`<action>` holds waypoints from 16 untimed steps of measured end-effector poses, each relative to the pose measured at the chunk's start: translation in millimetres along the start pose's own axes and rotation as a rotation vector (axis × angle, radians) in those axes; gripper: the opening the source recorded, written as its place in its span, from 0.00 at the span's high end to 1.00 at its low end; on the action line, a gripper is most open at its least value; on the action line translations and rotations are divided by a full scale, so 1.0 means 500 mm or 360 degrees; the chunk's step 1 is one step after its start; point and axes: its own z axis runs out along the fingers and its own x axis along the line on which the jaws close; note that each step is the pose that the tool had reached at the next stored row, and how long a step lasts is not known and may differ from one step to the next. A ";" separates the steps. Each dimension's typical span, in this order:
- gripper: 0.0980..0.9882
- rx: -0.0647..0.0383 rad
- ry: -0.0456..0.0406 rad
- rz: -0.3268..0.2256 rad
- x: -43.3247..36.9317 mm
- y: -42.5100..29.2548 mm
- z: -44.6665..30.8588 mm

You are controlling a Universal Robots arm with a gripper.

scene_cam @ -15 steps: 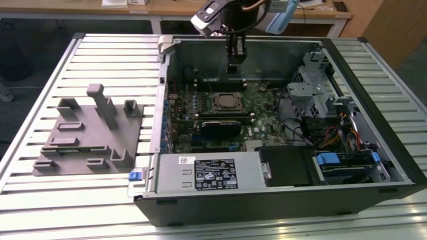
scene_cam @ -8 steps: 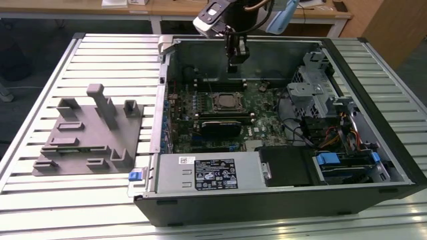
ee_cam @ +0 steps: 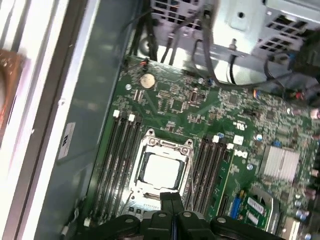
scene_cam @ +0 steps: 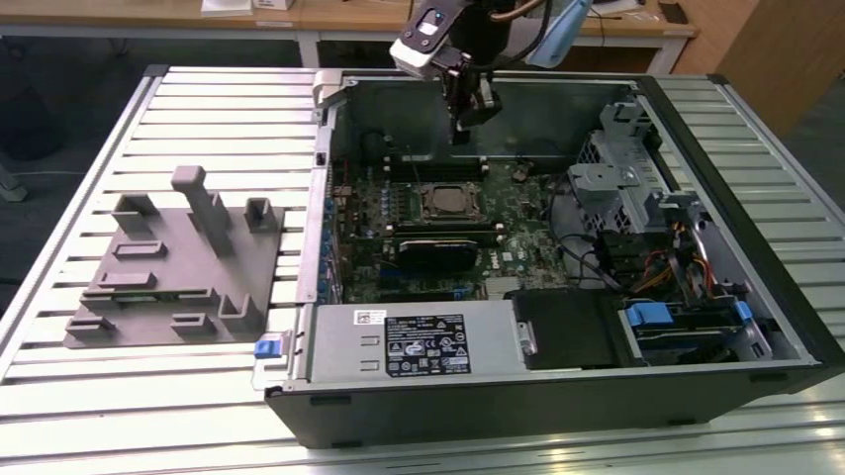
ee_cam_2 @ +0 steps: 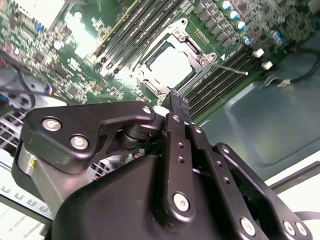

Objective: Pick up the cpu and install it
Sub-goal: 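Install the first cpu locking lever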

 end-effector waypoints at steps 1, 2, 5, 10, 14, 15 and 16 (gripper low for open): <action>0.99 -0.0001 0.0000 -0.0031 0.000 0.000 0.000; 0.99 -0.0002 0.0001 -0.0060 0.000 0.000 0.000; 0.99 -0.0004 0.0002 -0.0138 0.000 0.000 0.000; 0.99 -0.0007 0.0003 -0.0250 0.000 0.000 0.000; 0.99 -0.0010 0.0005 -0.0337 0.000 0.000 0.000; 0.99 -0.0011 0.0005 -0.0362 0.000 0.000 0.000; 0.99 -0.0011 0.0005 -0.0384 0.000 0.000 0.000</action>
